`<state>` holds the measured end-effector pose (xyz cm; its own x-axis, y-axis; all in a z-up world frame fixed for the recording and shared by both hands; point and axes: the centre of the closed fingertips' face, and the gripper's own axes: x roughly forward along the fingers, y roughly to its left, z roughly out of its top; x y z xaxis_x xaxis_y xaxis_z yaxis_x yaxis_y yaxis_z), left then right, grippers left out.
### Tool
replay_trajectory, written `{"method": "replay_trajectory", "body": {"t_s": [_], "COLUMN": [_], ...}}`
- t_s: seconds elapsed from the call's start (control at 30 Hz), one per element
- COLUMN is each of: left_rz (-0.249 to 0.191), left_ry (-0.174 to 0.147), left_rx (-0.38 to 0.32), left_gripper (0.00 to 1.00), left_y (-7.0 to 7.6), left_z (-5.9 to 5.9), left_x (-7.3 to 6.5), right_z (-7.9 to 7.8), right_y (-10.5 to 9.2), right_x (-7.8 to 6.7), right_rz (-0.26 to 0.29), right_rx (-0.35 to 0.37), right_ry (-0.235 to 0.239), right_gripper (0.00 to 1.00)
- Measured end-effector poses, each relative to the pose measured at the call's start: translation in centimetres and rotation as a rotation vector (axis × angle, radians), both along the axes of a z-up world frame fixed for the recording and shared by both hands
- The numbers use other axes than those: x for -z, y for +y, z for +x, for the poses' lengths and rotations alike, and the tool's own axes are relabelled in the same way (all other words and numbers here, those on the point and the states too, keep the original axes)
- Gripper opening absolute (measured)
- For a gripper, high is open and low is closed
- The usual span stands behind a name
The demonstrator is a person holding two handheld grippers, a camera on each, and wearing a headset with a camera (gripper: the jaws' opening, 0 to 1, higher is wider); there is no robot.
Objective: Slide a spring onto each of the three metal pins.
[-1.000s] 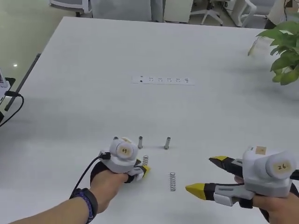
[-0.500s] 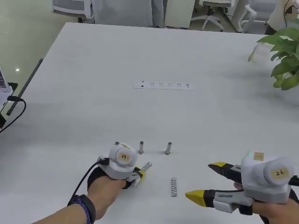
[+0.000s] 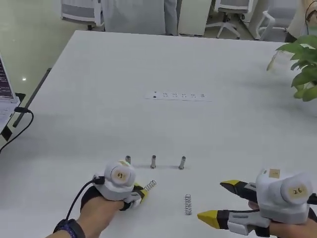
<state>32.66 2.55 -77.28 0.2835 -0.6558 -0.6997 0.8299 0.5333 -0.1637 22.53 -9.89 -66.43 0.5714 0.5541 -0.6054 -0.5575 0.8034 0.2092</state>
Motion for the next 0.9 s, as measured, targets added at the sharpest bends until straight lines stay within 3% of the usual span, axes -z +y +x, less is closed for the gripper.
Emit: {"method": "replay_trajectory", "body": {"t_s": [0.37, 0.9], "left_rz": [0.018, -0.028], "left_ry": [-0.013, -0.064], "left_rx": [-0.010, 0.032], "left_gripper": [0.02, 0.02], "left_y": [3.4, 4.7], "left_z": [-0.4, -1.0], "left_x": [-0.4, -3.9], "right_z": [-0.3, 0.4], "right_y": [1.2, 2.3], "right_x": [0.7, 0.8], "right_rz": [0.011, 0.061], "right_rx": [-0.027, -0.049], "right_ry": [0.012, 0.009], "right_gripper": [0.64, 0.60]}}
